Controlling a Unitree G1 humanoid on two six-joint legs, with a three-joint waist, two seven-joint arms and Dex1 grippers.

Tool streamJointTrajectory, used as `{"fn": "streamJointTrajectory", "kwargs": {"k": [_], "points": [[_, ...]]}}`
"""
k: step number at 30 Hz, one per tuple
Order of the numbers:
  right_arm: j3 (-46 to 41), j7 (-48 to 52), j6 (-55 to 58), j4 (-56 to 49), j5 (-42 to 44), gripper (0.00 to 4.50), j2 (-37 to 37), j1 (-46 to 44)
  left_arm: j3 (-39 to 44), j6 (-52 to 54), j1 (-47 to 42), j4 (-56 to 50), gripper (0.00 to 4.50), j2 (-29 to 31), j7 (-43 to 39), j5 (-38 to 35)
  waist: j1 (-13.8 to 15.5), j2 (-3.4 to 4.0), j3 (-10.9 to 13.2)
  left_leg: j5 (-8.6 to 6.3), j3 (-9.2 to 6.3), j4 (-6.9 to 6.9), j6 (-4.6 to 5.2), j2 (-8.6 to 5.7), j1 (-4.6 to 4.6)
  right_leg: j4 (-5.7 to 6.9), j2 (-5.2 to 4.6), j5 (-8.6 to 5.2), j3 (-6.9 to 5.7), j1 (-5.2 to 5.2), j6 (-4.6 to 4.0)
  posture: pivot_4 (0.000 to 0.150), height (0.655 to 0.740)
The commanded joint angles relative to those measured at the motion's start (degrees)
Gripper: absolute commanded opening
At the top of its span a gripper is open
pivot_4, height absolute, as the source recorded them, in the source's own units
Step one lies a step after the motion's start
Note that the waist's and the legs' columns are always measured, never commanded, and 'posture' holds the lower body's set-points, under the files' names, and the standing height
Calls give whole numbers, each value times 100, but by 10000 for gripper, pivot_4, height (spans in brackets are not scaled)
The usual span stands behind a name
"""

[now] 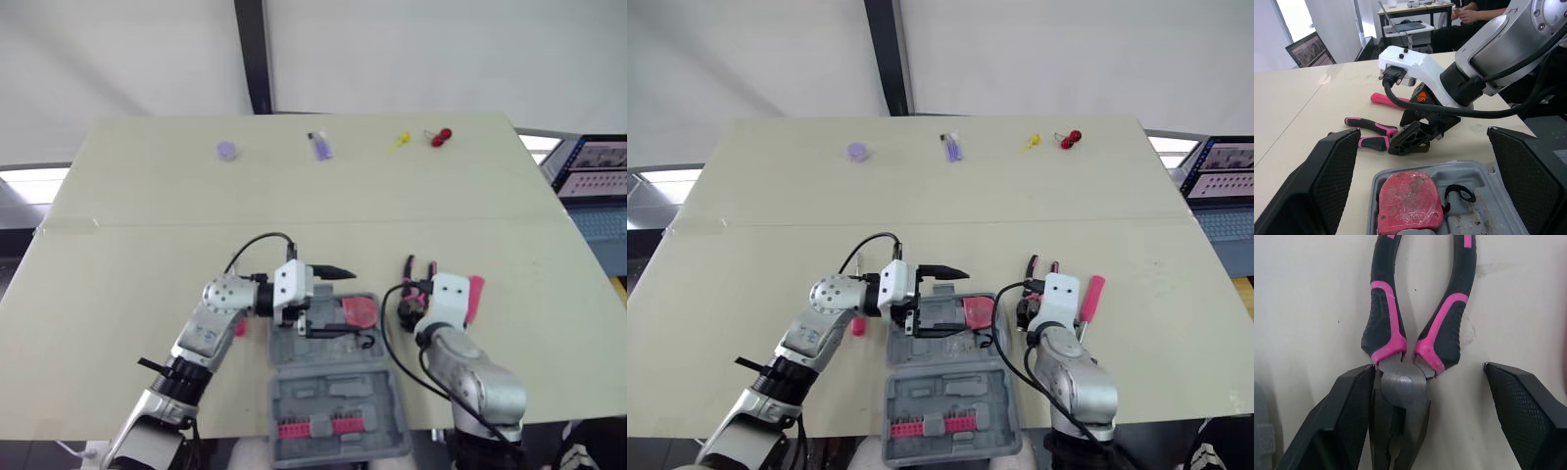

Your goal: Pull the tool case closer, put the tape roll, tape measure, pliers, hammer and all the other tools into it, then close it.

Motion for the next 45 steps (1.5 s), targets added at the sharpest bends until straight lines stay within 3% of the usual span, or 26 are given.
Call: {"fn": "streamJointTrajectory", "kwargs": {"k": [1, 10, 13, 17, 18, 27, 31, 35, 40, 45], "points": [[70, 88, 180, -136, -14, 37503, 37, 127, -25, -22, 28, -204, 45000, -14, 5, -7, 1, 0, 0, 0, 0, 0, 0, 0, 0, 0, 0, 0, 0, 0, 0, 1500, 7400], [71, 84, 73, 23, -63, 37503, 135, 45, -37, -1, 38, -224, 45000, -12, 27, -11, -6, 0, 0, 0, 0, 0, 0, 0, 0, -1, 0, 0, 0, 0, 0, 1500, 7400], [43, 100, -44, 140, -103, 29519, 118, 73, -30, 15, 52, -244, 45000, -8, 43, -13, -9, 0, 0, 0, 1, 0, 0, 0, 0, -1, 0, 0, 0, 0, 0, 1500, 7400], [22, 88, -166, 200, -145, 10824, 112, 62, -14, 35, 70, -266, 45000, 0, 56, -19, -1, 0, 0, 0, 0, 0, 0, 0, 0, -1, 0, 0, 0, 1, 0, 1500, 7400], [24, 90, -186, 199, -152, 9678, 108, 60, -8, 38, 72, -263, 45000, 2, 59, -20, -3, 0, 0, 0, 0, 0, 0, 0, 0, -1, 0, 0, 0, 1, 0, 1500, 7400], [-302, 233, -6, -462, 47, 9690, -55, -242, 131, -37, 136, -304, 45000, 129, 40, -62, 0, 4, 2, 0, 0, 0, 0, 0, -1, -2, 0, 0, 0, 0, 0, 1500, 7400], [-251, 1117, 63, -937, 353, 9690, -1030, -481, 441, 127, 248, -812, 45000, 404, 50, -323, 0, 16, 10, 0, 1, 2, 0, 0, -24, -2, 0, 0, 0, -23, 0, 1500, 7400], [230, 2919, -429, -1298, 906, 9690, -2651, -558, 900, 141, 727, -1023, 45000, 916, -57, -502, -38, 17, 10, 0, 1, 0, 0, 0, -38, -2, 1, 0, 0, -38, 0, 1500, 7400], [790, 5106, -1403, -1106, 1277, 9690, -4391, -753, 1568, -94, 1983, -1430, 45000, 1553, -158, -663, -146, 12, 16, 0, -10, -17, 1, -3, -20, -9, 5, 0, 2, -35, 0, 1500, 7400], [1796, 6401, -2241, -712, 894, 9690, -5348, -1456, 2246, -306, 3196, -1955, 45000, 1601, 128, -896, -104, -3, 27, -1, -17, -2, 1, -3, -23, -8, 0, 0, 2, -31, 0, 1500, 7400]]}}
